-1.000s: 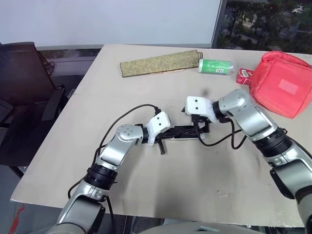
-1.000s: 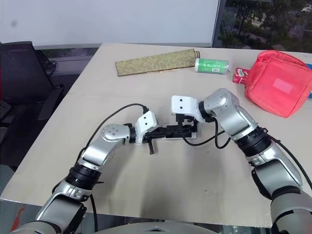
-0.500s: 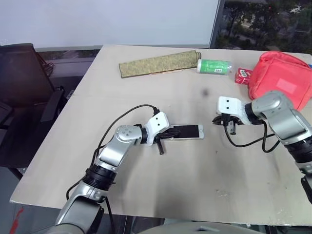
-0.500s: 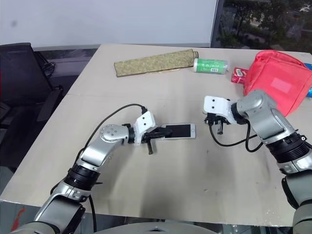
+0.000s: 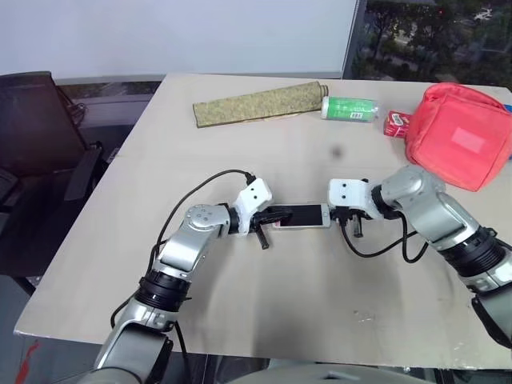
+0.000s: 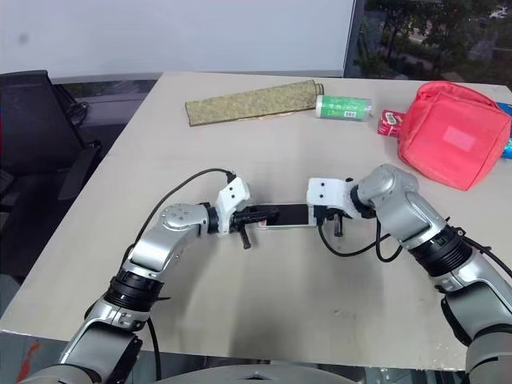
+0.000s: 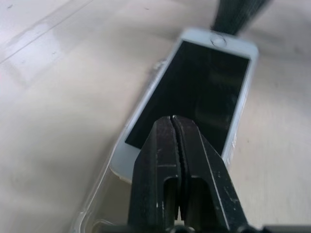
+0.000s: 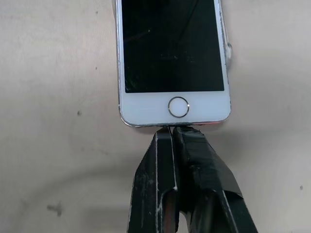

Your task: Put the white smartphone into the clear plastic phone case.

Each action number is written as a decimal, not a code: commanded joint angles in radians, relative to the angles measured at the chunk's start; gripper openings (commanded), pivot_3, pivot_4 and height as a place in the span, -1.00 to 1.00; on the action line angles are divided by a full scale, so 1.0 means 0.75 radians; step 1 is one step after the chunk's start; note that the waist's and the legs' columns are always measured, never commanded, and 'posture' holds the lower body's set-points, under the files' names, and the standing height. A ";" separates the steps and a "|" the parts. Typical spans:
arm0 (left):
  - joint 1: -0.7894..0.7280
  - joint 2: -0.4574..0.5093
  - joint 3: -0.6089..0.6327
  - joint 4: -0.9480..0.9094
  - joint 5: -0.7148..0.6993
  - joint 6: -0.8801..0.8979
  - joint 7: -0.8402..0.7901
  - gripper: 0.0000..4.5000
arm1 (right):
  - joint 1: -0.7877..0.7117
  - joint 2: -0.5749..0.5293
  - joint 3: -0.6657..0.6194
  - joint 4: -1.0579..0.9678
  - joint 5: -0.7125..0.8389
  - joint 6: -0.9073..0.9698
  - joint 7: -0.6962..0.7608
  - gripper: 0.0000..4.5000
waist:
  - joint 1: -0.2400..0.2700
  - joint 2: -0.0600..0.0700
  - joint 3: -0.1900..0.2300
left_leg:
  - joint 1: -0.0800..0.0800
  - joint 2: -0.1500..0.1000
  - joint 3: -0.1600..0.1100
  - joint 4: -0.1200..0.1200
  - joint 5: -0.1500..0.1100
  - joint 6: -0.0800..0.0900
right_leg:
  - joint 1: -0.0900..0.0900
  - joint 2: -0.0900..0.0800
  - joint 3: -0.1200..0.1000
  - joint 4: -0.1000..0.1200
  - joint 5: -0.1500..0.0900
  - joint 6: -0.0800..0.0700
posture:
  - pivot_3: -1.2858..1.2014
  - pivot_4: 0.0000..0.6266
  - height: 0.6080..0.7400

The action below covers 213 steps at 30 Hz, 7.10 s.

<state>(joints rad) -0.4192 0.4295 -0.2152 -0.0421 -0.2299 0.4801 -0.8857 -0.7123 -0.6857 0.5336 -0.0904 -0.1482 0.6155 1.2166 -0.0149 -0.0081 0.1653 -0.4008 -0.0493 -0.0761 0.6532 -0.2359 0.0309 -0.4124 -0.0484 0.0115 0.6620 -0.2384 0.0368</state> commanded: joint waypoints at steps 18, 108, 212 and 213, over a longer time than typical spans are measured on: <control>0.128 0.326 0.090 -0.221 -0.037 0.244 0.049 -1.00 | -0.050 0.049 0.003 0.000 -0.033 -0.056 -0.027 -0.97 | 0.015 -0.005 0.007 | -0.001 -0.002 0.000 -0.003 0.000 -0.001 | 0.000 -0.003 -0.001 -0.002 0.000 -0.001 | 0.03 -0.52 1.00; -0.045 -0.018 0.186 0.124 0.127 0.114 0.236 -1.00 | 0.016 0.387 -0.184 0.089 -0.226 -0.141 -0.269 -0.97 | -0.018 -0.009 0.008 | 0.021 0.033 0.000 -0.006 0.016 -0.027 | 0.001 0.017 -0.025 0.000 0.023 -0.020 | 0.03 -0.52 1.00; 0.167 -0.028 0.103 0.209 0.026 -0.066 0.206 -1.00 | 0.146 0.719 -0.434 0.903 0.330 -0.409 -0.618 -0.97 | -0.034 0.006 -0.030 | 0.029 0.048 0.003 -0.030 0.015 -0.027 | 0.004 0.004 -0.060 -0.039 0.032 -0.028 | 0.03 -0.52 1.00; 0.170 -0.028 0.103 0.208 0.026 -0.066 0.206 -1.00 | 0.144 0.716 -0.423 0.896 0.321 -0.370 -0.622 -0.97 | -0.035 0.006 -0.030 | 0.029 0.048 0.003 -0.030 0.015 -0.027 | 0.004 0.004 -0.060 -0.039 0.032 -0.028 | 0.03 -0.52 1.00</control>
<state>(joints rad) -0.3249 0.4026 -0.1259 0.0694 -0.2305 0.4050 -0.7362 -0.6292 -0.1373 0.1872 0.5320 0.1396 0.2453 0.7862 -0.0410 -0.0032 0.1427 -0.3786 -0.0132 -0.0737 0.6304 -0.2246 0.0104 -0.4092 -0.0455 -0.0336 0.6330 -0.2144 0.0156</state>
